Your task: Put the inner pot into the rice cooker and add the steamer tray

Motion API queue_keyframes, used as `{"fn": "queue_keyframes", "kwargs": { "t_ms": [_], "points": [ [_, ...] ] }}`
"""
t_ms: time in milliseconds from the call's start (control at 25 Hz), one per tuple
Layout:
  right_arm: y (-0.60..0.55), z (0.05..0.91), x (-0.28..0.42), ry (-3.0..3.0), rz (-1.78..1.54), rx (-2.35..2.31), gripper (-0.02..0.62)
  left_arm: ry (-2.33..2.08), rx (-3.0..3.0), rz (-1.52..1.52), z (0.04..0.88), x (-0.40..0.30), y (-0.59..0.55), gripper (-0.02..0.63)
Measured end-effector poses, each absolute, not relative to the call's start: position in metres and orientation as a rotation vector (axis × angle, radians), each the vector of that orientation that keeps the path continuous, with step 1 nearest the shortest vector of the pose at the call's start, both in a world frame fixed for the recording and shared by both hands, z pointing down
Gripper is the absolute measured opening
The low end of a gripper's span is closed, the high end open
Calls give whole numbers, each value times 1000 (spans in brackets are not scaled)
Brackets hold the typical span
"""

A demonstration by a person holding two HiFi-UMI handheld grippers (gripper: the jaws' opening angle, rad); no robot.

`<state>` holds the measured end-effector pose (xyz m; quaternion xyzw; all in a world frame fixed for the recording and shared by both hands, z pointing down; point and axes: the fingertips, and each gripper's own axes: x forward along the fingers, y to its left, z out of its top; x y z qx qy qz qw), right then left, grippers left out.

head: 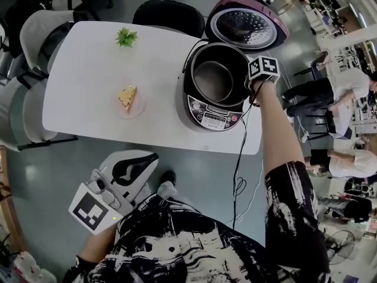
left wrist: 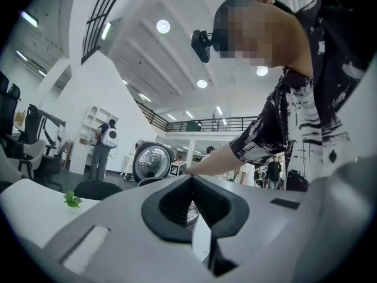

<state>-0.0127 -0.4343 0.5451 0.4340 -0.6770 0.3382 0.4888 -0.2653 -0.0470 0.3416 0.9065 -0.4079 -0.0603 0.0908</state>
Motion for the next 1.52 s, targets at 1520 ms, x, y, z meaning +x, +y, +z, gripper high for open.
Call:
{"fn": "queue_keyframes", "kwargs": {
  "t_ms": [1520],
  "points": [
    [-414, 555, -2, -1450, 595, 938, 98, -1186, 2689, -215, 343, -276, -40, 5]
  ]
}}
